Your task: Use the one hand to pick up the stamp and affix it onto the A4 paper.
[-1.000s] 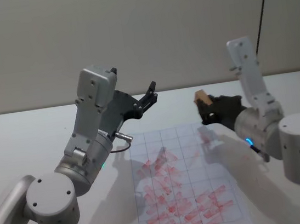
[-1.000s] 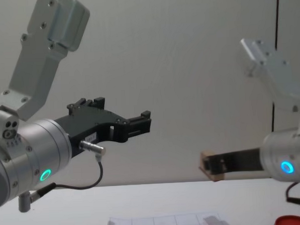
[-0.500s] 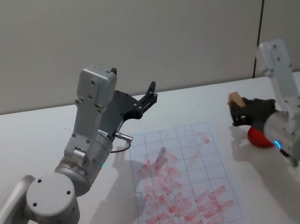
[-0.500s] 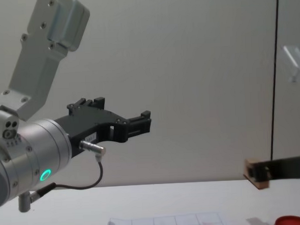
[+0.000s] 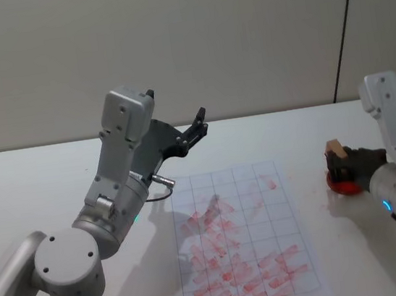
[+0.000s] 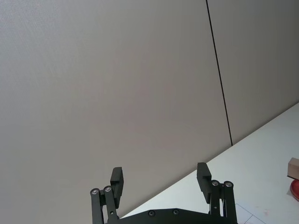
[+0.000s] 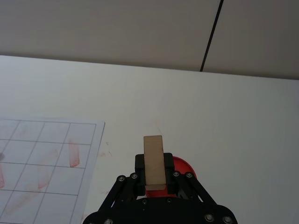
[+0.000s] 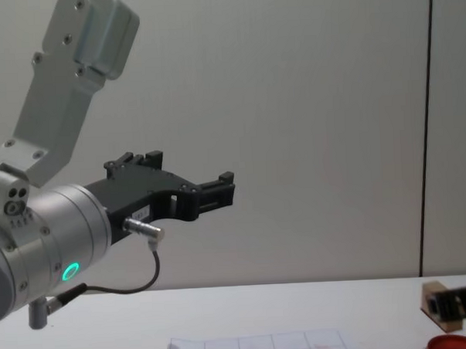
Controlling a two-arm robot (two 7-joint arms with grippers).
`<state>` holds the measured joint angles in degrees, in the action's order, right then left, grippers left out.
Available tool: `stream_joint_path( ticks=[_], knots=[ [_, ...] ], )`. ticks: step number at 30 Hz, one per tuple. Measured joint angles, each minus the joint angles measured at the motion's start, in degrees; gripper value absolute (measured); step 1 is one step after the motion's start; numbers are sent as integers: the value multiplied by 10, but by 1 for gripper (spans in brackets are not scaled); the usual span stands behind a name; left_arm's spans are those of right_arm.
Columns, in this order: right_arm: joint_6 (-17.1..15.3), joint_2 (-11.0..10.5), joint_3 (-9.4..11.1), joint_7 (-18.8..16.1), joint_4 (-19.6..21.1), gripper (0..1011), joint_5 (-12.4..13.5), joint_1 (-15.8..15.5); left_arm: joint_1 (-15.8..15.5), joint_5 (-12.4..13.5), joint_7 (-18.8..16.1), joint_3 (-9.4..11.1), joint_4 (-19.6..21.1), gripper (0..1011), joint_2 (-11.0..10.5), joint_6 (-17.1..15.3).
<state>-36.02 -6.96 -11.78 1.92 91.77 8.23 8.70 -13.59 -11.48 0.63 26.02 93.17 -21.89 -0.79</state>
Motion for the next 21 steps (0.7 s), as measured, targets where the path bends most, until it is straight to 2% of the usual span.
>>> stream_joint_path(
  ticks=[10, 13, 18, 19, 20, 21],
  knots=[
    [3, -5, 7, -3, -22, 232, -1, -5, 0, 0, 0, 0, 0, 1001, 0, 0],
    [6, -6, 9, -4, -30, 305, -3, -5, 0, 0, 0, 0, 0, 1001, 0, 0],
    [13, -7, 11, -6, -36, 498, -5, -6, 0, 0, 0, 0, 0, 1001, 0, 0],
    [15, -7, 11, -7, -36, 498, -6, -6, 0, 0, 0, 0, 0, 1001, 0, 0],
    [19, -8, 11, -7, -36, 559, -7, -7, 0, 0, 0, 0, 0, 1001, 0, 0],
    [21, -8, 12, -8, -36, 559, -7, -8, 0, 0, 0, 0, 0, 1001, 0, 0]
  ],
)
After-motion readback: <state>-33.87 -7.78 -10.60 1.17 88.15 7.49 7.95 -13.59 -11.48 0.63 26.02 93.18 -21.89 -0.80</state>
